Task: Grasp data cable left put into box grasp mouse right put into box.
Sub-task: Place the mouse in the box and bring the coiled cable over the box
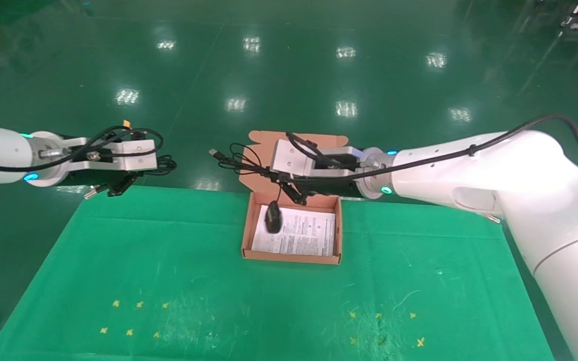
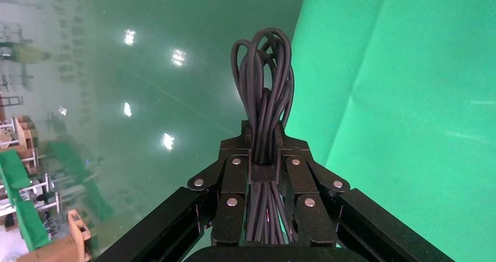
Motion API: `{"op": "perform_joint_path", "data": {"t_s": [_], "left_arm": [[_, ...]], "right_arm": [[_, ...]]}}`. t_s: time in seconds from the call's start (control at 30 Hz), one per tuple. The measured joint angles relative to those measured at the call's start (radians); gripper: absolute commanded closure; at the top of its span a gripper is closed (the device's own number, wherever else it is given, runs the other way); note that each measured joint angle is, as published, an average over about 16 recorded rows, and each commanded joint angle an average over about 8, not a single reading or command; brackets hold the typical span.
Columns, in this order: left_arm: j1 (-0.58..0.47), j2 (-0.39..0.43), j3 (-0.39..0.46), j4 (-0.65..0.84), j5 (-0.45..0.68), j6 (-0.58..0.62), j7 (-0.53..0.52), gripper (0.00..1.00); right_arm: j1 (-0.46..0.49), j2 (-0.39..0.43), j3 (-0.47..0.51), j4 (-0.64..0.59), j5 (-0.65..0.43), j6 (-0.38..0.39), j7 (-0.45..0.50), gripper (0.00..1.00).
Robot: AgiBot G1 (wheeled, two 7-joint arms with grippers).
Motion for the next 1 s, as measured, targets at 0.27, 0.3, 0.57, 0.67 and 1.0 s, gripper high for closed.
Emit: {"op": "perform_joint_path", "data": {"t_s": [0.27,0.3,0.57,0.67,1.0], "left_arm": [[0.003,-0.002,0.000,-0.011,0.004,0.002,-0.009,1.00],[0.003,-0.002,0.000,-0.011,0.005,0.002,-0.009,1.00],[0.004,-0.003,0.001,-0.014,0.006,0.003,-0.012,1.00],[0.004,-0.003,0.001,-0.014,0.006,0.003,-0.012,1.00],[0.017,0.012,0.006,-0.019,0.000,-0.008,-0.002,1.00]], "right_arm": [[-0.003,-0.017,-0.066,-0.102,0.026,0.066,0.005,1.00],[-0.003,-0.018,-0.077,-0.110,0.028,0.073,0.007,1.00],[-0.001,-0.020,-0.154,-0.134,0.036,0.102,0.018,0.20],[-0.003,-0.017,-0.172,-0.127,0.040,0.103,0.018,0.00],[-0.019,0.017,-0.199,-0.076,0.047,0.088,0.024,0.00]]}}
